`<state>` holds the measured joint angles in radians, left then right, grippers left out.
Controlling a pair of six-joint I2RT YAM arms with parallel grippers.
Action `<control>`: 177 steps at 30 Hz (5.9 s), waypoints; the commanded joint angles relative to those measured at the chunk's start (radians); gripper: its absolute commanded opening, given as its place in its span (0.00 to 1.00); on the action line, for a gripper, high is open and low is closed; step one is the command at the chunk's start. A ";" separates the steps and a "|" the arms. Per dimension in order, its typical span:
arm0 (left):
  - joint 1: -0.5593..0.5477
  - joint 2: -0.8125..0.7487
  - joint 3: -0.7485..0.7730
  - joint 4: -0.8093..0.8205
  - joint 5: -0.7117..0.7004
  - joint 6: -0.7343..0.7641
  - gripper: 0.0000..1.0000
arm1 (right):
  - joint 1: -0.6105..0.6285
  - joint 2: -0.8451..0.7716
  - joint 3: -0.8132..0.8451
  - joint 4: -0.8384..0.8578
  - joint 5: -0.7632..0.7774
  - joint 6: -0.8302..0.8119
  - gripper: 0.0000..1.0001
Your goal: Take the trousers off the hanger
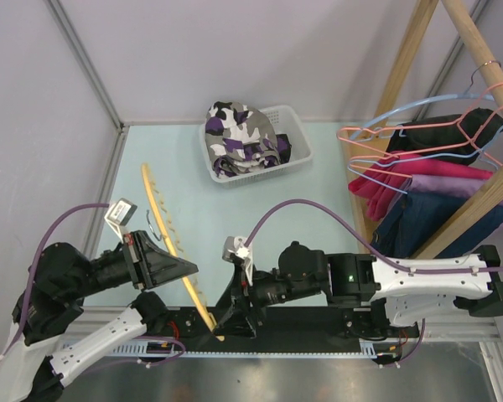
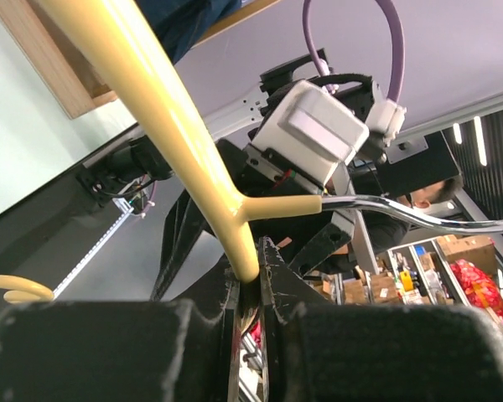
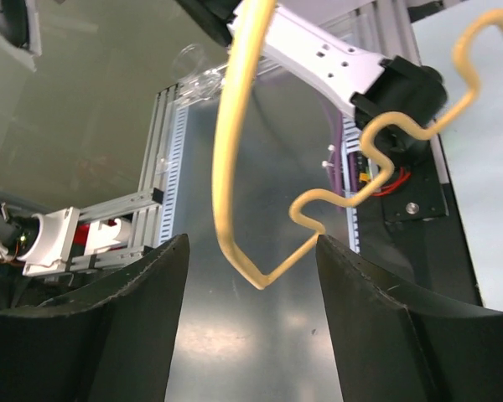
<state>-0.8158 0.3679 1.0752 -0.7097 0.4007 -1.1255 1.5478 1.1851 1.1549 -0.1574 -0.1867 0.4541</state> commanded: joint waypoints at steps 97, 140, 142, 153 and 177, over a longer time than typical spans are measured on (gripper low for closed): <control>-0.002 -0.225 -0.104 -0.194 -0.287 0.151 0.74 | -0.859 0.759 1.306 -0.234 0.926 0.262 0.00; -0.002 -0.211 -0.147 -0.155 -0.263 0.107 0.72 | -1.183 0.535 1.056 -0.372 0.840 0.555 0.31; -0.002 -0.208 -0.150 -0.149 -0.260 0.107 0.72 | -1.178 0.524 1.056 -0.416 0.840 0.540 0.52; -0.002 -0.211 -0.167 -0.134 -0.246 0.109 0.72 | -1.072 0.418 1.028 -0.615 0.960 0.505 1.00; -0.002 -0.213 -0.216 -0.111 -0.247 0.118 0.74 | -0.562 0.320 0.882 -0.369 1.124 -0.083 1.00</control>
<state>-0.8158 0.1410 0.8749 -0.8742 0.1452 -1.0122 0.8749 1.5425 2.0922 -0.6403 1.0042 0.5087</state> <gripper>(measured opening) 0.731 0.995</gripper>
